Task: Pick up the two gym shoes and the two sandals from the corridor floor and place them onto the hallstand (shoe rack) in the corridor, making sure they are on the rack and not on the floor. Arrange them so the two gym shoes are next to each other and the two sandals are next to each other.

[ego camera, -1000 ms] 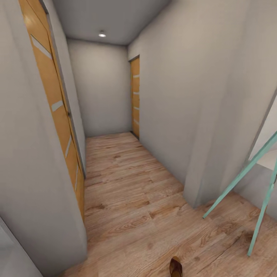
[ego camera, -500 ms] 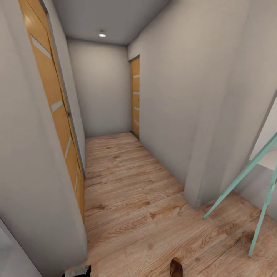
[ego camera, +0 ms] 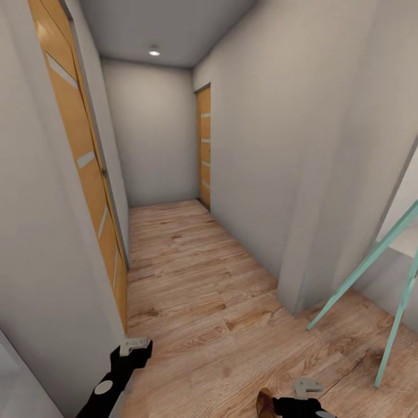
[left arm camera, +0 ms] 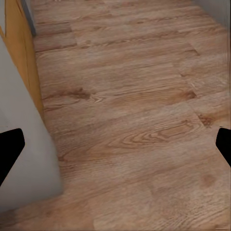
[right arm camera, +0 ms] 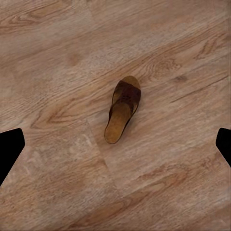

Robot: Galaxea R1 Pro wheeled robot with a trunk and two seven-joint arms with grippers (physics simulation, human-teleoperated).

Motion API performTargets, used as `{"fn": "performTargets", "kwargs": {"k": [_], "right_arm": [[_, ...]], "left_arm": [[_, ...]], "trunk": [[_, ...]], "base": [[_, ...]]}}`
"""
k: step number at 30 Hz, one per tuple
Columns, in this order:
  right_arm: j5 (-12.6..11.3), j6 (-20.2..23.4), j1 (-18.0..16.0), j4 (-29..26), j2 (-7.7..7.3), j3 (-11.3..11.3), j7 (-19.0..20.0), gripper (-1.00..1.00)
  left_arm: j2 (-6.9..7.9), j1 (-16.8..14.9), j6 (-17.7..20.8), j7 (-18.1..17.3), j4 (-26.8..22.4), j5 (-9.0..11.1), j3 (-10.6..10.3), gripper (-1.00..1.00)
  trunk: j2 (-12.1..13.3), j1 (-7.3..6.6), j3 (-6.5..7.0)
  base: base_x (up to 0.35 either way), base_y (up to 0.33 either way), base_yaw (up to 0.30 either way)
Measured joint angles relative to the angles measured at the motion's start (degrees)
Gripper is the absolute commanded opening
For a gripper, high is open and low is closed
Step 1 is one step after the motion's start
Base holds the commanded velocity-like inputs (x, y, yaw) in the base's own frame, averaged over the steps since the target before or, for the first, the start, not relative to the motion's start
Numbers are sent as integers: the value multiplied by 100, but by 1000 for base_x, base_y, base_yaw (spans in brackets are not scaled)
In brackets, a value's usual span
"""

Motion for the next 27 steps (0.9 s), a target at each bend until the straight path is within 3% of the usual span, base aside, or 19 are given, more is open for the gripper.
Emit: {"fn": "performTargets", "kwargs": {"k": [4,10,27], "right_arm": [[2,38,-5,-48,-6,-42,24,100],[2,55,-9,-98,-12,-54,38,100],[2,63,-8,-300,-14,-66,36,100]], "left_arm": [[-4,-13,18,28,-3,-153,-329,100],[-9,-17,19,36,-3,-232,-574,100],[-9,-18,16,37,-3,-248,-631,100]], "trunk": [[0,0,0],[0,0,0],[0,0,-48]], "base": [[0,0,0],[0,0,0],[0,0,-68]]}}
